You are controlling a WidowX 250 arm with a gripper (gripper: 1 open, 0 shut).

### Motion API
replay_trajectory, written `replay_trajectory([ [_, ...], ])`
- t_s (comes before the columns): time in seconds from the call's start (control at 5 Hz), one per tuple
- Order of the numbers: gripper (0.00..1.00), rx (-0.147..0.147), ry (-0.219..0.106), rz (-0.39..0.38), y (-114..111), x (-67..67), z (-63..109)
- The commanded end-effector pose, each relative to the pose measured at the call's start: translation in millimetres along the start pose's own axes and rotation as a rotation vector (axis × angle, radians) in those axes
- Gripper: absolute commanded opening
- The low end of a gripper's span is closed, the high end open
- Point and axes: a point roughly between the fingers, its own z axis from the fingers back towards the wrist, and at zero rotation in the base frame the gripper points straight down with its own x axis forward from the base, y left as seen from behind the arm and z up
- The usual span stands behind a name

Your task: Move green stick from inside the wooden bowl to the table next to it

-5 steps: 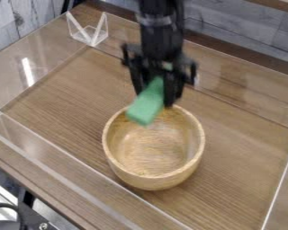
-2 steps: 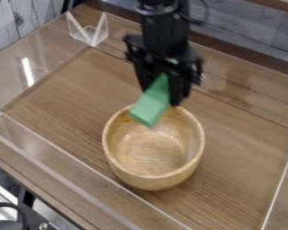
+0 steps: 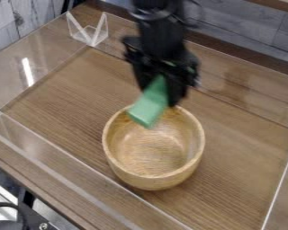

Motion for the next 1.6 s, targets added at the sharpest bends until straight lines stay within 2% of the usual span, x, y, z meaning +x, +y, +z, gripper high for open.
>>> replay_trajectory([
  [0.0, 0.0, 0.012, -0.053, 0.008, 27, -2.0, 11.3],
  [0.2, 0.0, 0.003, -0.058, -0.043, -6, 1.8, 4.2],
  [0.4, 0.0, 0.027, -0.069, -0.01, 33, -2.7, 7.8],
  [0.6, 0.0, 0.019, -0.075, -0.06, 0, 1.3, -0.3],
  [0.8, 0.0, 0.033, -0.086, -0.03, 31, -2.2, 2.3],
  [1.0, 0.0, 0.024, -0.093, -0.081, -2, 1.9, -5.8],
  [1.2, 0.0, 0.047, -0.106, -0.037, 38, -1.6, -0.6],
  [1.4, 0.0, 0.04, -0.114, -0.079, 7, 3.5, -8.5],
])
